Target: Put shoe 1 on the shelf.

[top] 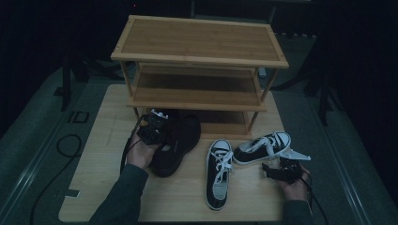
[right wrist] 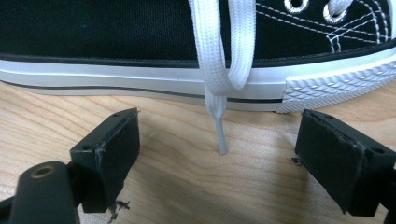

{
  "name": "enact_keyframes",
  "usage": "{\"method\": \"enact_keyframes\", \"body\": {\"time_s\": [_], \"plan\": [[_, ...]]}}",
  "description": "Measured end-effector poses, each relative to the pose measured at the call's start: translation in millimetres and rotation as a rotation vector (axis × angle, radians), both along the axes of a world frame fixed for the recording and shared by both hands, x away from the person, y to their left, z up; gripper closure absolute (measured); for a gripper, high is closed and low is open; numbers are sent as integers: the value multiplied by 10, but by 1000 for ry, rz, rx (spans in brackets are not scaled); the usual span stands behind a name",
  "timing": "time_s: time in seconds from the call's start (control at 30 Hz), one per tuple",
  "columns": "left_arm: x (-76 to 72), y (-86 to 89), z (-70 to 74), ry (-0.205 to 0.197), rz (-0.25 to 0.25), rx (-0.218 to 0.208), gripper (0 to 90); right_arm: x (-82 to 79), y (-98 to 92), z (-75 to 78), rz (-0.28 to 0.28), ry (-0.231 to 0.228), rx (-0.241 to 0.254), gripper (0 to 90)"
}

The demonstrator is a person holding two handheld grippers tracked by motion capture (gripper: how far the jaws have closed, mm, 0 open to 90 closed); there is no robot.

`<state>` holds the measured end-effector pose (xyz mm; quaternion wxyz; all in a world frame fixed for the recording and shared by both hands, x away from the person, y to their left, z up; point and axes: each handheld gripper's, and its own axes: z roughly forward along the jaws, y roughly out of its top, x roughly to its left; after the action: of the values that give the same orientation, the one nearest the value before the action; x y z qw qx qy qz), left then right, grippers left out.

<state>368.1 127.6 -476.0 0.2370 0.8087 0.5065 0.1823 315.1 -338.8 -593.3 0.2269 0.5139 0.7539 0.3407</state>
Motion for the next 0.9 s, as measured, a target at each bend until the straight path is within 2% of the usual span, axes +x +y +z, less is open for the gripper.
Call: {"method": "enact_keyframes", "body": {"time_s": [0.23,0.43,0.7,0.77,0.9], "plan": [[102,-140,-19,-14,27,14,845,3,0,0,1,-1,0,137],[165,-269,-41,-32,72,36,845,4,-1,0,1,0,-1,137],[237,-498,-144,-104,231,19,843,5,0,0,1,0,0,137],[246,-532,-165,-115,249,4,842,6,0,0,1,0,0,137],[272,-580,-191,-117,249,-1,836,6,0,0,1,0,0,137]]}}
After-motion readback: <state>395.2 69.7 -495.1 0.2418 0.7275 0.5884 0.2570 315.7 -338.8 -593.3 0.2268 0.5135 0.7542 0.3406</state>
